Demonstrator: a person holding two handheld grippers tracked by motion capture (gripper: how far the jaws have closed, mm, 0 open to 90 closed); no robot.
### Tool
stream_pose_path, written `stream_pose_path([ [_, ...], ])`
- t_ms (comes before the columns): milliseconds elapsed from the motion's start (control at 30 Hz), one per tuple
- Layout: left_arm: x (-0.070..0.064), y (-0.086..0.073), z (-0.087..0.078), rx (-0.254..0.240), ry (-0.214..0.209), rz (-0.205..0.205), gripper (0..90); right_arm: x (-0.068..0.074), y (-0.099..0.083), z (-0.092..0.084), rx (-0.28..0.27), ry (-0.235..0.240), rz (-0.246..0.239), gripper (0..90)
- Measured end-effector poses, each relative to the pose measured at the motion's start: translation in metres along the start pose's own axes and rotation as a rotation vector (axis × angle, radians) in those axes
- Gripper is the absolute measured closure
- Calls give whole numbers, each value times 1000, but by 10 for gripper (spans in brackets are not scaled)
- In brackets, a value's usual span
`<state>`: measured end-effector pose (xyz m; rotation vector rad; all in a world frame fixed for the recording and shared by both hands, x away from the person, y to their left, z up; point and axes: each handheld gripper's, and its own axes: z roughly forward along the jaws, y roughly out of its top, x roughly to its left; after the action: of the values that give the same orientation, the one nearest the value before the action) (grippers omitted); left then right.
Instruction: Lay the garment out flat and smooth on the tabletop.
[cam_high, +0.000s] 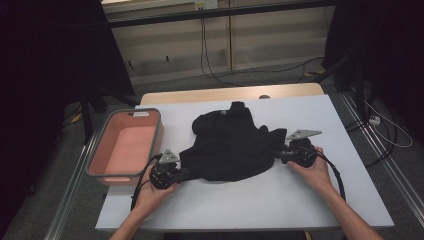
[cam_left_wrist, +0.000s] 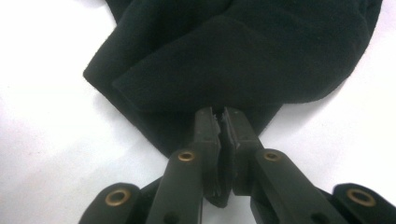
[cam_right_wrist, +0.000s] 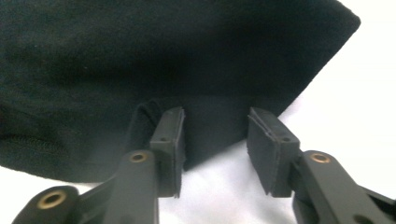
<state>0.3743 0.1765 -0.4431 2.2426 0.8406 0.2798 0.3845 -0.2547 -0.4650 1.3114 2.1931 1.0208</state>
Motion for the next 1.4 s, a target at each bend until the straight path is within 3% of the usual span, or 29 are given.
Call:
stream_pose_path([
  [33, 0, 0, 0, -1, -1, -1, 847, 3, 0, -1, 7, 34, -1, 797],
  [67, 0, 0, 0, -1, -1, -1, 847, 3, 0, -1, 7, 34, -1, 797],
  [100, 0, 0, -1, -1, -1, 0, 847, 7, 1, -1, 16, 42, -10, 873],
  [267, 0, 0, -2, -9, -2, 1, 847, 7, 2, -6, 34, 15, -30, 889],
  [333, -1, 0, -2, -12, -14, -7, 842, 2, 0, -12, 31, -4, -25, 889],
  [367, -2, 0, -4, -30, -23, 11, 832, -6, -4, -20, 22, -16, -4, 890],
  [533, -14, 4, -6, -66, -47, 38, 692, -20, -17, -40, 0, -40, 32, 890],
  [633, -34, 9, -5, -85, -82, 101, 648, -29, -28, -57, -23, -54, 53, 890],
  [700, -37, 11, -4, -88, -86, 112, 648, -31, -30, -61, -28, -54, 58, 889],
  [767, -47, 15, 3, -88, -83, 157, 648, -34, -34, -67, -41, -55, 73, 889],
  [800, -47, 15, 3, -88, -83, 157, 648, -34, -34, -67, -41, -55, 73, 889],
  [967, -61, 19, 17, -64, -70, 241, 617, -33, -33, -62, -33, -51, 68, 888],
  [1100, -62, 20, 28, -54, -45, 268, 589, -32, -33, -59, -25, -50, 63, 887],
  [1133, -62, 20, 28, -54, -45, 268, 617, -32, -33, -59, -25, -50, 63, 887],
  [1200, -63, 21, 31, -48, -45, 263, 761, -32, -33, -59, -24, -49, 61, 887],
  [1233, -62, 24, 29, -58, -64, 223, 843, -32, -33, -58, -23, -47, 59, 887],
  [1300, -62, 25, 26, -72, -68, 213, 875, -32, -33, -58, -21, -45, 60, 887],
  [1333, -59, 27, 20, -80, -80, 206, 875, -32, -33, -58, -21, -45, 60, 887],
  [1367, -56, 29, 10, -99, -118, 167, 879, -32, -33, -58, -25, -43, 58, 886],
  [1400, -56, 29, 10, -99, -118, 167, 880, -31, -33, -59, -29, -41, 58, 887],
])
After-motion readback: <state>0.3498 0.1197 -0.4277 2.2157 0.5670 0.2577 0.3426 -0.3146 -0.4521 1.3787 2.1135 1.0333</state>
